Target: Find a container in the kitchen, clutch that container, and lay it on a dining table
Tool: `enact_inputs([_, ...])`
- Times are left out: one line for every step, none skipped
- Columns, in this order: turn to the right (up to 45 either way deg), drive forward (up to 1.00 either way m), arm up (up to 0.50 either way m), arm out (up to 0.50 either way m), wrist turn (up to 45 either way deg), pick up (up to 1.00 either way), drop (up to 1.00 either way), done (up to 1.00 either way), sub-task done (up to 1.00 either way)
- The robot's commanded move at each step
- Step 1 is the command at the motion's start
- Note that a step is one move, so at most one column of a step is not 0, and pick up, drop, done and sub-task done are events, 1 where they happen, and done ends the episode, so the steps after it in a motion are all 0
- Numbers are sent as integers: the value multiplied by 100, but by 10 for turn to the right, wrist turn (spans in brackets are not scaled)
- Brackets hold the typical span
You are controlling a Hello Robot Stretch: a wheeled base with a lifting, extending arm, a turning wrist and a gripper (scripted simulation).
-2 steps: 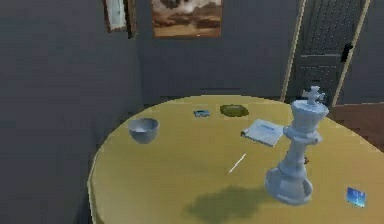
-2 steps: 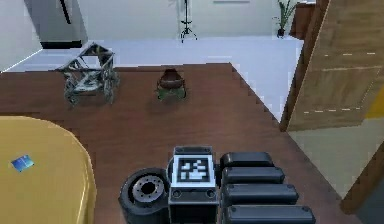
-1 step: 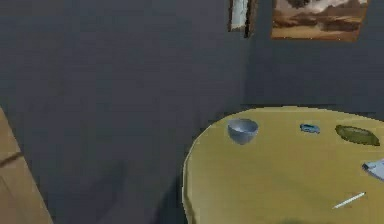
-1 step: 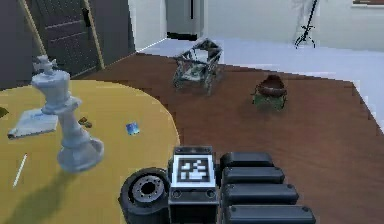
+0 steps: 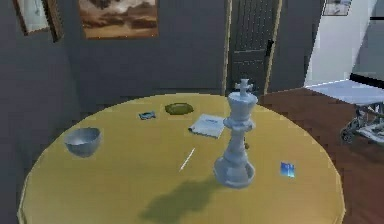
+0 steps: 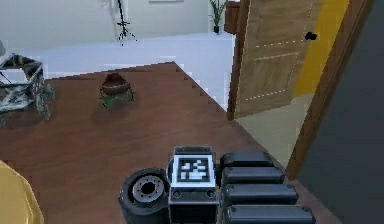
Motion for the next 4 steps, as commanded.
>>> enact_inputs([240,0,0,0,0,0,0,0,0])
enact_inputs([300,0,0,0,0,0,0,0,0])
enact_inputs([0,10,0,0,0,0,0,0,0])
enact_inputs([-450,0,0,0,0,0,0,0,0])
